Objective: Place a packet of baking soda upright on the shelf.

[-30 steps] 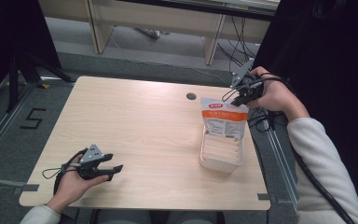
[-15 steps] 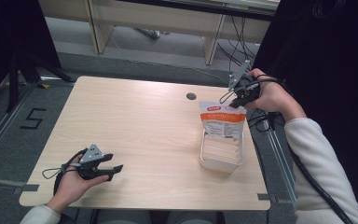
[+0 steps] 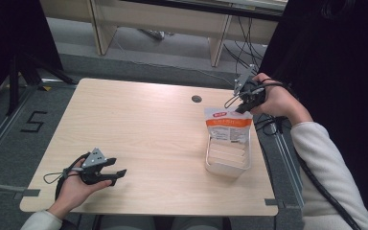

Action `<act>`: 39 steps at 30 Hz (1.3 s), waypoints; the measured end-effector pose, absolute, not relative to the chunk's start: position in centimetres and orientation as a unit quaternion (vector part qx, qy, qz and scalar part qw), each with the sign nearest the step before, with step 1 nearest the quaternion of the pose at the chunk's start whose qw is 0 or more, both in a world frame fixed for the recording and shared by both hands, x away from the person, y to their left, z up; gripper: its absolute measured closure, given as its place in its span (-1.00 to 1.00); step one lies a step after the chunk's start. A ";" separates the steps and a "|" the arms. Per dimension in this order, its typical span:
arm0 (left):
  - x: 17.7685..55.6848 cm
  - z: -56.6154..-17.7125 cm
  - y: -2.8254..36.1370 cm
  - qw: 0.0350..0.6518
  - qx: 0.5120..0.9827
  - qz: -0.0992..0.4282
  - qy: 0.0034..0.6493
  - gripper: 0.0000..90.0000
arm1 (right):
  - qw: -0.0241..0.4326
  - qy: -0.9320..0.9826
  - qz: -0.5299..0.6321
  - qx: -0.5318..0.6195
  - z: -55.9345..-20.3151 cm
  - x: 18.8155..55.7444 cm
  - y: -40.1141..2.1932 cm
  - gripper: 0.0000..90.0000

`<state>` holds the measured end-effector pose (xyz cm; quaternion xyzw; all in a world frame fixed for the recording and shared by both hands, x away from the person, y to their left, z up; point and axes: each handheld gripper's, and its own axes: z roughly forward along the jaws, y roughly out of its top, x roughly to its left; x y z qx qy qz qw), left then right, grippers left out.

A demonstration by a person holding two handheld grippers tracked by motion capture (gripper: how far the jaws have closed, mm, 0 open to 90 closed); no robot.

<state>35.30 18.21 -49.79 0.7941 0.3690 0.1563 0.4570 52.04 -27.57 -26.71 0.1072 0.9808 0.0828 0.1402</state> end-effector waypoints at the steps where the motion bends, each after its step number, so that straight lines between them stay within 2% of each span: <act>1: 35.3 -49.8 18.2 0.457 0.794 0.156 0.369 -0.17 | 0.139 0.981 0.082 0.110 -26.8 52.0 -27.6 1.00; 39: 35.4 -49.8 18.2 0.462 0.794 0.155 0.362 -0.18 | 0.114 0.984 0.069 0.117 -28.2 52.4 -28.3 1.00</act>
